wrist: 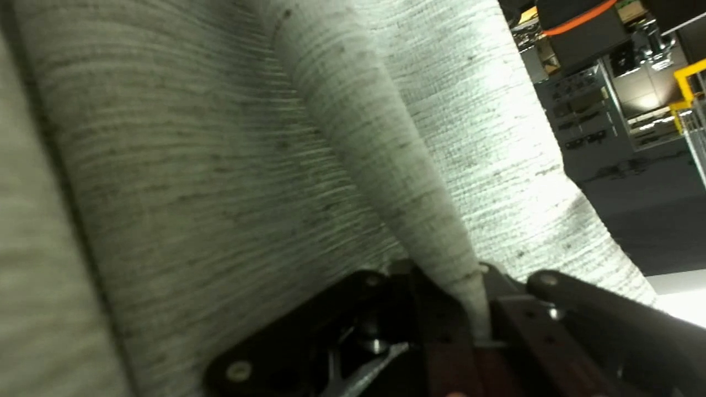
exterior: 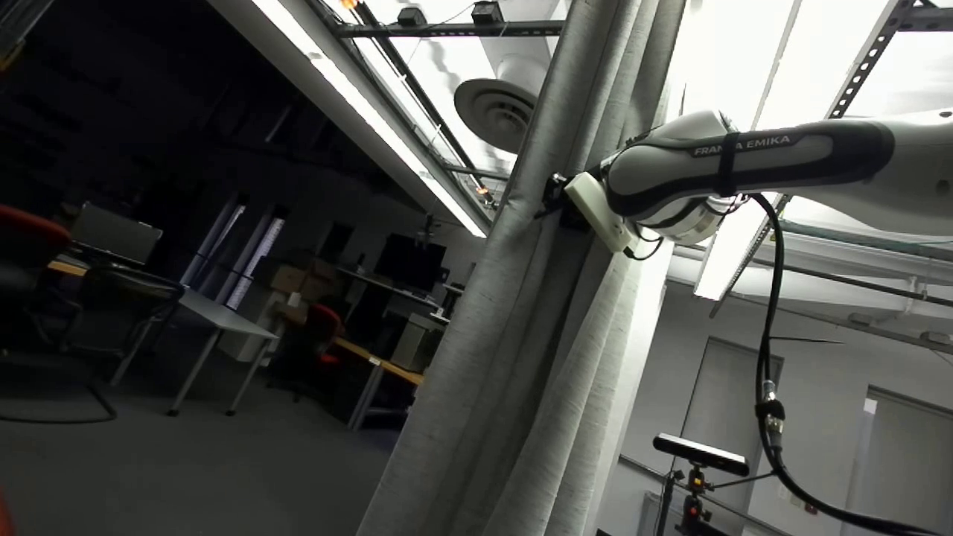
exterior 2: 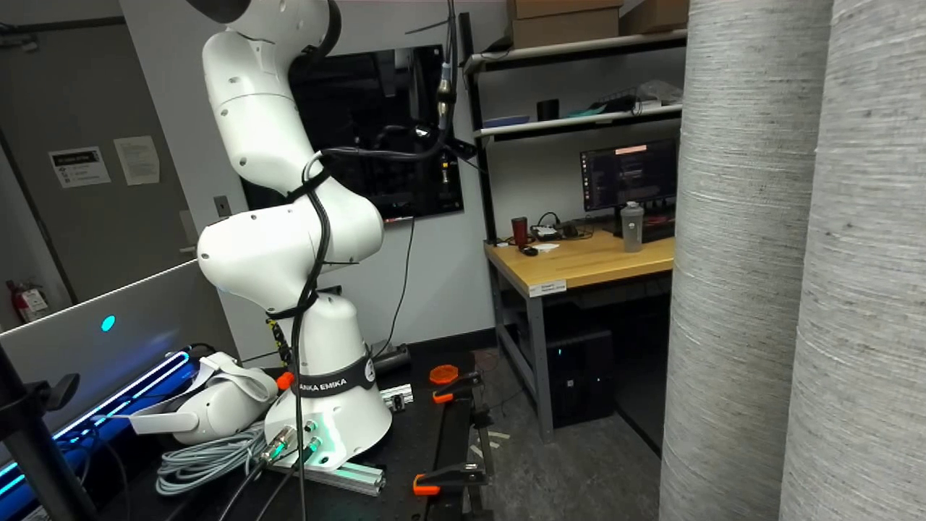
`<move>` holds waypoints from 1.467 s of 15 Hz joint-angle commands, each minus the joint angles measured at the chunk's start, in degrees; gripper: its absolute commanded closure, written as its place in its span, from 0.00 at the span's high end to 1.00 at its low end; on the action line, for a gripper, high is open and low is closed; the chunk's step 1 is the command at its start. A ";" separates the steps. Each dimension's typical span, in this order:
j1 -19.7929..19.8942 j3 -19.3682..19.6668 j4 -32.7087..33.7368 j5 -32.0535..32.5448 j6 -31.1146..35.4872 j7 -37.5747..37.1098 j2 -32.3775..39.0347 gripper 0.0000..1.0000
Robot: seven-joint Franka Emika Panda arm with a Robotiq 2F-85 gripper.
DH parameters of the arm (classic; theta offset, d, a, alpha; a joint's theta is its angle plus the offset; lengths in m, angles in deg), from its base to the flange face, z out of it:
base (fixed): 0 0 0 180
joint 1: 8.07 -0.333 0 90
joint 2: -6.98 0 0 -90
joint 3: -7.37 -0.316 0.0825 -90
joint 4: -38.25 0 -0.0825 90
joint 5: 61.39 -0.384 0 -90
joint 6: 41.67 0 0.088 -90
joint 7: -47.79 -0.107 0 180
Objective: Move the curtain to the right
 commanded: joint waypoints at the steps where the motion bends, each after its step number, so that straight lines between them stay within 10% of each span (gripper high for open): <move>1: -0.52 -0.05 -0.15 -0.45 0.00 0.00 0.03 0.04; 11: -0.64 -0.85 0.07 0.14 0.62 -0.70 0.08 0.01; 22: 27.25 -16.23 11.82 37.42 -8.13 -23.40 12.49 0.01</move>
